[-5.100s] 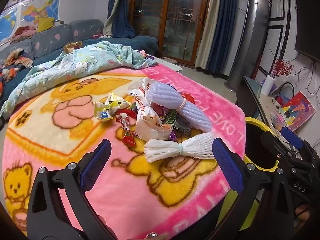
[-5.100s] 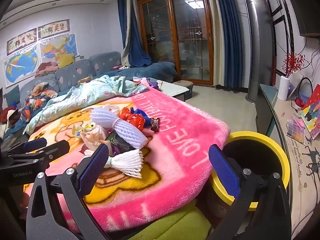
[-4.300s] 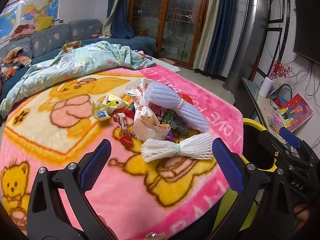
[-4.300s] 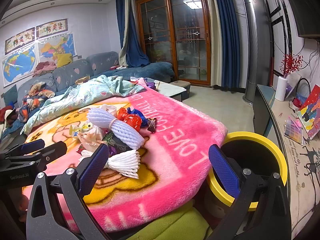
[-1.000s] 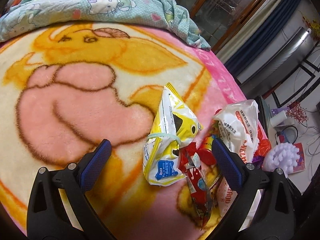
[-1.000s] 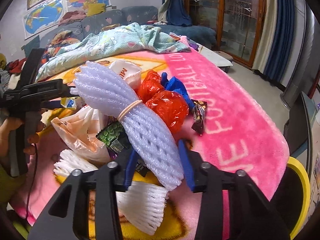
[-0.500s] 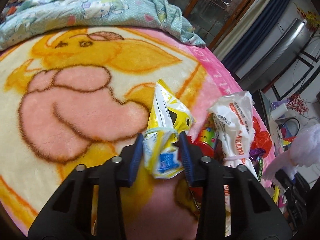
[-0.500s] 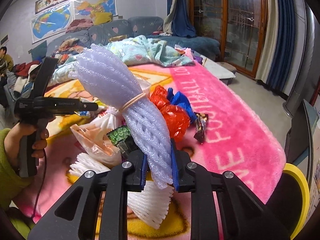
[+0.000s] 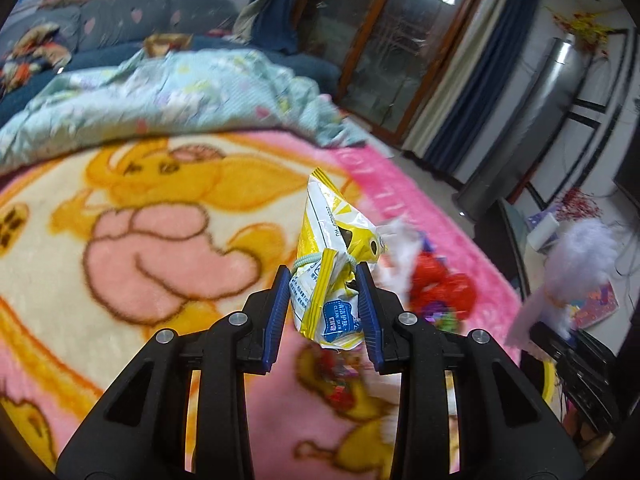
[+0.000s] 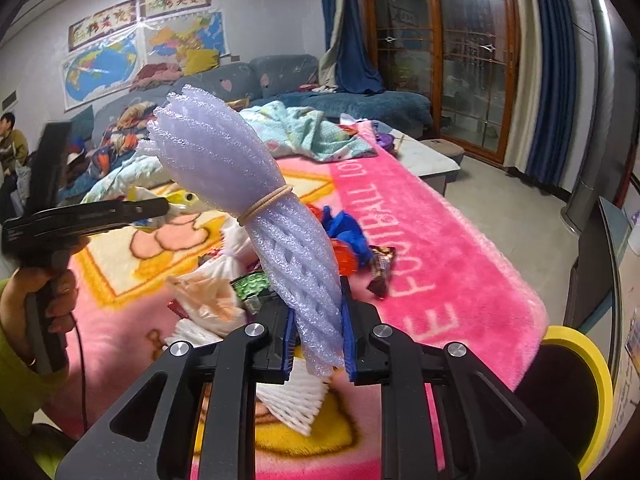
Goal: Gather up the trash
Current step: 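Carry the yellow snack bag and purple foam net over the yellow bin with both tools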
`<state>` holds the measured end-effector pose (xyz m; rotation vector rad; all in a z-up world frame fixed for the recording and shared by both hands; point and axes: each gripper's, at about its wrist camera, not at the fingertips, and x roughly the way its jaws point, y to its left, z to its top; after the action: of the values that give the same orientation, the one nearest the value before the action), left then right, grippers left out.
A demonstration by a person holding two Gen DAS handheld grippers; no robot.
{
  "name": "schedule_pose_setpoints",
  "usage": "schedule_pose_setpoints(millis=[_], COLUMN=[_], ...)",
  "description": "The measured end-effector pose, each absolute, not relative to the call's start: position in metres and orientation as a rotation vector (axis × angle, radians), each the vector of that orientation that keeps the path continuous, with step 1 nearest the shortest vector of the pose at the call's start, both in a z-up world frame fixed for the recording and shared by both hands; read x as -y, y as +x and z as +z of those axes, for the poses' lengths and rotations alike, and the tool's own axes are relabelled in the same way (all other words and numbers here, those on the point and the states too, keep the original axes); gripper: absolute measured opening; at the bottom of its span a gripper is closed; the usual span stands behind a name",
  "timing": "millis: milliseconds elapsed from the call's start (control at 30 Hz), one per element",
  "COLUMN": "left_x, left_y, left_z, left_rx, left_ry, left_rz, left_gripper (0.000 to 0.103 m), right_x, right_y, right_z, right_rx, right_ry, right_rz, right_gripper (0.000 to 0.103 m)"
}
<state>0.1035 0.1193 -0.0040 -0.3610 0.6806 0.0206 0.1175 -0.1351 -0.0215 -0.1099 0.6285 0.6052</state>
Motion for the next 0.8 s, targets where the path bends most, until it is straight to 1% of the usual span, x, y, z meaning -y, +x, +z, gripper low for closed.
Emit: schedule_pose_setpoints(millis=[300, 533, 800], left_x=[-0.070, -0.024, 0.038], left_y=[0.090, 0.092, 0.104], left_z=[0.026, 0.029, 0.027], left_rx=[-0.621, -0.630, -0.649], left_ry=[-0.296, -0.241, -0.151], left_rz=[-0.078, -0.179, -0.307], left_gripper=[0.026, 0.026, 0.026], right_x=[0.172, 0.215, 0.269], right_y=[0.115, 0.113, 0.111], right_z=[-0.010, -0.004, -0.014], right_rx=[-0.631, -0.624, -0.657], right_ry=[-0.022, 0.045, 0.135], right_rz=[0.549, 0.461, 0.339], right_gripper=[0.018, 0.018, 0.018])
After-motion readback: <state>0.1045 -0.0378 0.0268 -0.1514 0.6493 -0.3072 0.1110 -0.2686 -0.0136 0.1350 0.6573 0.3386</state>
